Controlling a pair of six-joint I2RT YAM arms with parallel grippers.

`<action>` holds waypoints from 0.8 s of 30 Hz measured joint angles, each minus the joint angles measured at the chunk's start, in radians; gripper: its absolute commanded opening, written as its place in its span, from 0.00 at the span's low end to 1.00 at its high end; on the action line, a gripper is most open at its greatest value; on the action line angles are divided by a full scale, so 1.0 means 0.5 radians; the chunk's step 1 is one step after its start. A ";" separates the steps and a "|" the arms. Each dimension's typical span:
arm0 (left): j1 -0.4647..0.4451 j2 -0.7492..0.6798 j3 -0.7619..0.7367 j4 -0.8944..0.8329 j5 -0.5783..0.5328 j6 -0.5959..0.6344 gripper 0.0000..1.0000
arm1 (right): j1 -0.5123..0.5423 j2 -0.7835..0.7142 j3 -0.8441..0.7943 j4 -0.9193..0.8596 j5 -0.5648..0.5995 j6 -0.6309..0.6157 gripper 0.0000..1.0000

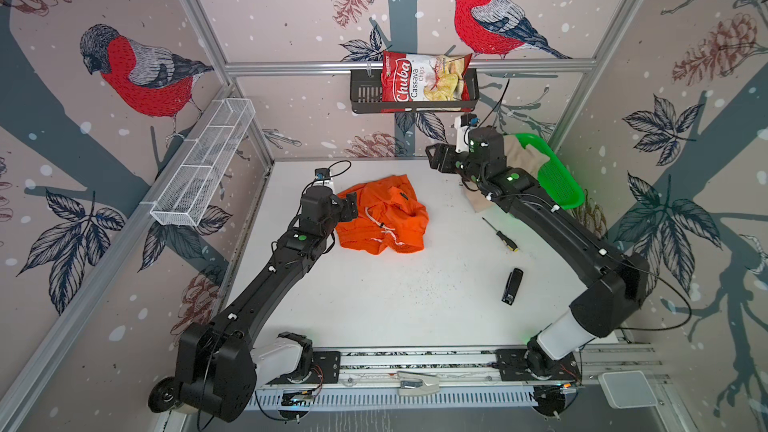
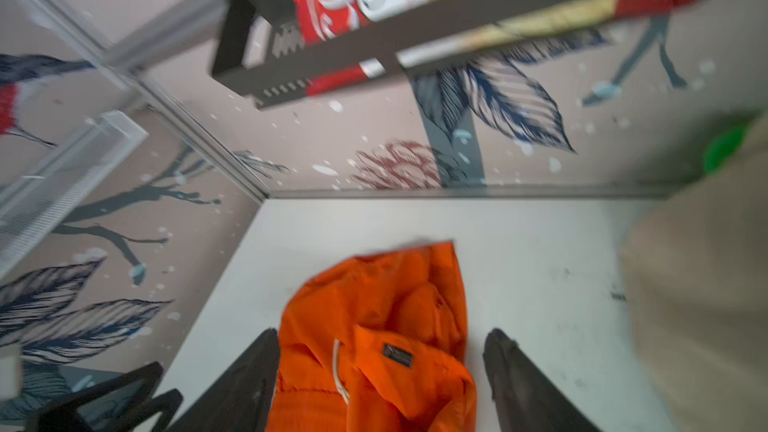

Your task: Fold and stack the shorts

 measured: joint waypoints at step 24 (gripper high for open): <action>-0.001 0.291 -0.052 0.179 0.325 -0.189 0.78 | -0.500 0.116 -1.132 0.432 0.286 0.545 0.93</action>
